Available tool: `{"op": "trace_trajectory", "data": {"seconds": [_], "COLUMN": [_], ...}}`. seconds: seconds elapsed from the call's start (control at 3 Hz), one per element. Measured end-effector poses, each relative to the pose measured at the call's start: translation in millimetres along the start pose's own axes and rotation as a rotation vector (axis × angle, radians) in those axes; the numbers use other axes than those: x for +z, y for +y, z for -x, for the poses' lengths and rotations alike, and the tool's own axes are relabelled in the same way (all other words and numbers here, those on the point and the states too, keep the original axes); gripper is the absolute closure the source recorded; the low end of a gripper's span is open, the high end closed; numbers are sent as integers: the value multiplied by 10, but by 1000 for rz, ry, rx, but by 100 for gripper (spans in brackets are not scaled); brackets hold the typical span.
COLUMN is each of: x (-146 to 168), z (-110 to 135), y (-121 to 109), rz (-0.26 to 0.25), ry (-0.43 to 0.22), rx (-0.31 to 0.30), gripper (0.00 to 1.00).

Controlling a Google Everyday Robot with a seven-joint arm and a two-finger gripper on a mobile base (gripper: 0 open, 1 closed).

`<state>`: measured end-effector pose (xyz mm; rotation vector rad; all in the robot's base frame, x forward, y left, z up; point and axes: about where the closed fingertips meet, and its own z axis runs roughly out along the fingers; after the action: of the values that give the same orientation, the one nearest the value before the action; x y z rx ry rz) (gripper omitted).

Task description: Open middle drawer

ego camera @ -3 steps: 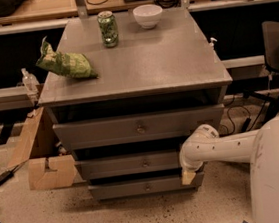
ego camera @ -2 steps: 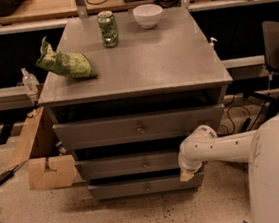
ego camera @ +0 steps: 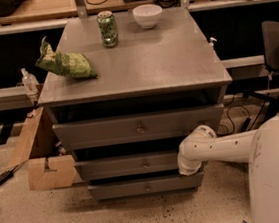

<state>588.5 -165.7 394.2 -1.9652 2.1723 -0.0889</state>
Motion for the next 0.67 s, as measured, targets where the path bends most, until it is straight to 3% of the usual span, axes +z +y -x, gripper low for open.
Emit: {"op": "trace_trajectory", "data": {"seconds": [0.67], "x": [0], "z": [0], "y": [0], "rz": [0], "ry": [0], "rx": [0], "gripper": [100]}}
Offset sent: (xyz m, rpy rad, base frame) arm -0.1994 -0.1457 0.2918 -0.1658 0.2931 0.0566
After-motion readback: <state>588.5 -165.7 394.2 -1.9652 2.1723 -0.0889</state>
